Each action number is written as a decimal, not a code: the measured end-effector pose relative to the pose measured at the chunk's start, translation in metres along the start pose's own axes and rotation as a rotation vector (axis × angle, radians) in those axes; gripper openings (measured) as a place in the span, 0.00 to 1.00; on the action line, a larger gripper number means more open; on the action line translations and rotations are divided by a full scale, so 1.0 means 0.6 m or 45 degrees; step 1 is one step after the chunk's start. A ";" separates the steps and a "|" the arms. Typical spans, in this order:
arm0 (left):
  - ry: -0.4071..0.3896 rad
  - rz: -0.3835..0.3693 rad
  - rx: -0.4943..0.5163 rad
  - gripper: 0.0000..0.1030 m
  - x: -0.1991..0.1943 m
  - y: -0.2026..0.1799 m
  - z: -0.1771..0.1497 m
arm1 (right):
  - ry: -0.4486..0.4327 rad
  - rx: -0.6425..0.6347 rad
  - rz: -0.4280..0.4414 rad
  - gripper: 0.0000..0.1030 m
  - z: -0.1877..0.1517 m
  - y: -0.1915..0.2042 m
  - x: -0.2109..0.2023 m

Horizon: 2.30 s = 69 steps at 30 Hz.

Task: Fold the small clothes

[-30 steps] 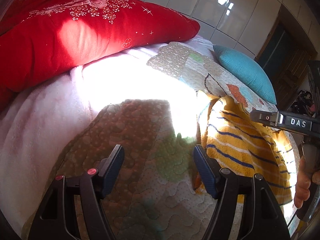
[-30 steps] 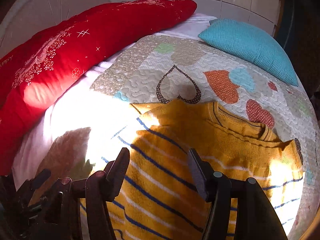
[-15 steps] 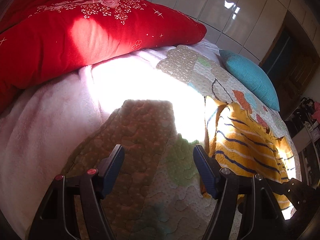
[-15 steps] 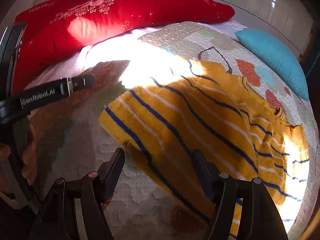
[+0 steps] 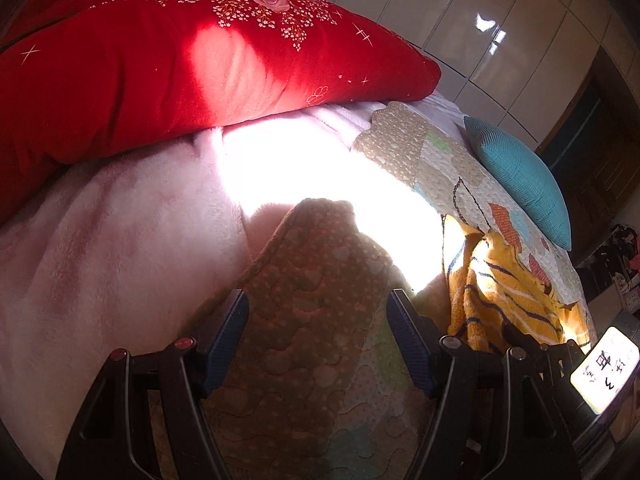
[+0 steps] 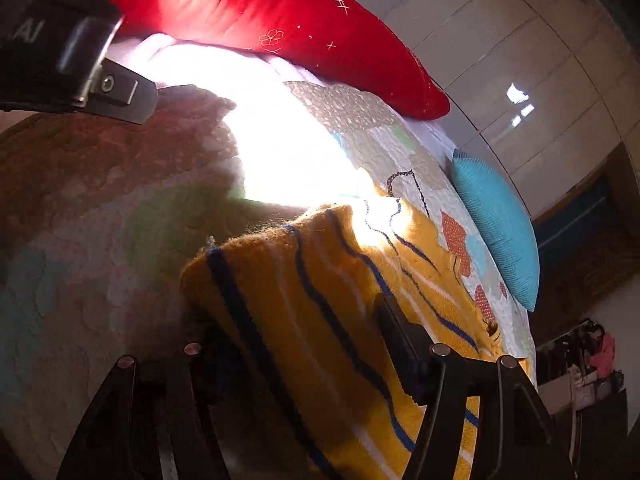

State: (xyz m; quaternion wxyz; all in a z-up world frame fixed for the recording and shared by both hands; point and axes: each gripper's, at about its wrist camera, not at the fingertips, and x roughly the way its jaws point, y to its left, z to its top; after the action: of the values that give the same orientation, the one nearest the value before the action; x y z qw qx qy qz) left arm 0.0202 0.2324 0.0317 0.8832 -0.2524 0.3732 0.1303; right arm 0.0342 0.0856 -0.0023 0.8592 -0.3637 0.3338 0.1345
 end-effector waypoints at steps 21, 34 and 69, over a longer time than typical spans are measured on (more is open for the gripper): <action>0.073 -0.147 0.289 0.69 -0.112 -0.174 -0.103 | -0.111 1.426 0.335 0.13 -0.324 -0.478 -0.100; 0.197 -0.203 0.689 0.72 -0.113 -0.412 -0.213 | -0.078 1.697 0.576 0.12 -0.526 -0.461 -0.065; 0.221 -0.226 0.828 0.78 -0.086 -0.487 -0.271 | 0.015 1.507 0.479 0.01 -0.448 -0.556 0.040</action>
State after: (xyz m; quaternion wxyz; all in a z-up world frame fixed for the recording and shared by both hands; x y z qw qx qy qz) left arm 0.0103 -0.1032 0.0745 0.8902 0.0006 0.4457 -0.0946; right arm 0.0823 -0.3399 0.0225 0.8748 0.2388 0.4150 0.0738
